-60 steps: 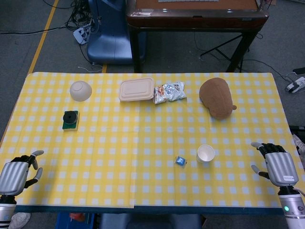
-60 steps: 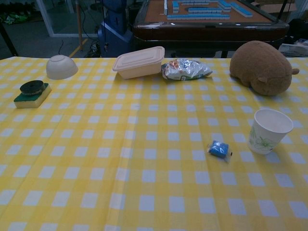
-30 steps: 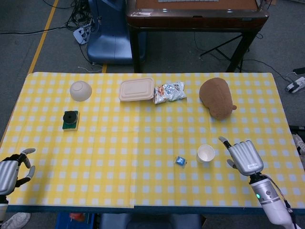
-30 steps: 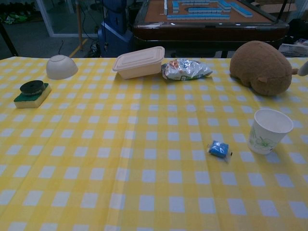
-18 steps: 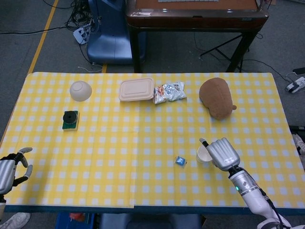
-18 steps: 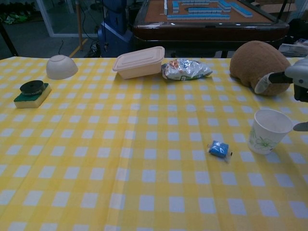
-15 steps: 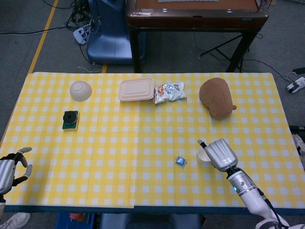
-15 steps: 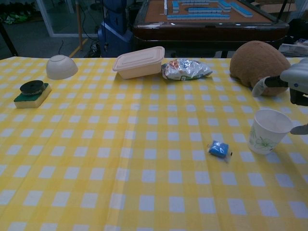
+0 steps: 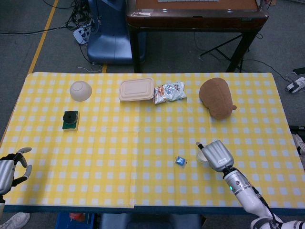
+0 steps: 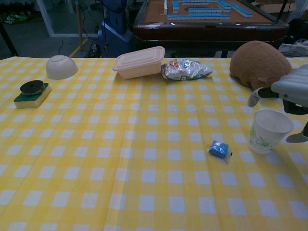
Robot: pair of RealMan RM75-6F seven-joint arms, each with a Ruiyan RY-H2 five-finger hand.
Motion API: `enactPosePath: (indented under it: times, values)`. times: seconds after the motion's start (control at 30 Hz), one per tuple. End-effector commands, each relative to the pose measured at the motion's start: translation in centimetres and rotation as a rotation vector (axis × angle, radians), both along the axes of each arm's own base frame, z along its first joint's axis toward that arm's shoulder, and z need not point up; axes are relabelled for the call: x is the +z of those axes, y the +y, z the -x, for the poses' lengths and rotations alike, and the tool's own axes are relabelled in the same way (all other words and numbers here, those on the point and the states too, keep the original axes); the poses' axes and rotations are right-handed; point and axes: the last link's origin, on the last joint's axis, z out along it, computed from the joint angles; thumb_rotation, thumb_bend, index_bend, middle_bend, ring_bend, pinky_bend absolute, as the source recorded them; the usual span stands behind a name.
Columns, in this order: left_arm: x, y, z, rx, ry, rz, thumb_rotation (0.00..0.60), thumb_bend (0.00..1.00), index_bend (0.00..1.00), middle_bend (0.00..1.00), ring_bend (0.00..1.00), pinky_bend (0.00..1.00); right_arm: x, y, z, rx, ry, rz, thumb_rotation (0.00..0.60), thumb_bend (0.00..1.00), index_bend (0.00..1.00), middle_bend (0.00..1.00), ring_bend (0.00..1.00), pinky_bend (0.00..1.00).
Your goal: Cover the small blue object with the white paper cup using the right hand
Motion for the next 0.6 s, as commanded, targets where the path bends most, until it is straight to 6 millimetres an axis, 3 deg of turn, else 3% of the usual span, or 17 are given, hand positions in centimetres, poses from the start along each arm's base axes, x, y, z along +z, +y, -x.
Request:
enactPosePath:
  times: [0.03,0.3,0.43,0.6]
  values:
    - [0.0,0.0,0.0,0.0,-0.001,-0.001,0.6,0.42,0.32,0.57,0.42,0.5,-0.4,-0.2,-0.1,0.0,0.007,-0.005,0.6,0.0,0.23,1.0,1.0,1.0]
    - [0.2,0.1,0.1,0.007,-0.005,-0.006,0.6,0.42,0.32,0.57,0.41,0.5,-1.2,-0.8,-0.4,-0.003,0.021,-0.022,0.6,0.0,0.24,1.0,1.0,1.0]
    - [0.2,0.1,0.2,0.007,-0.006,-0.007,0.6,0.42,0.32,0.57,0.41,0.5,-1.4,-1.1,-0.5,-0.003,0.018,-0.018,0.6,0.0,0.38,1.0,1.0,1.0]
    - [0.2,0.1,0.2,0.009,-0.004,-0.003,0.6,0.42,0.32,0.57,0.41,0.5,-1.2,-1.4,-0.4,-0.008,-0.015,-0.003,0.6,0.0,0.46,1.0,1.0,1.0]
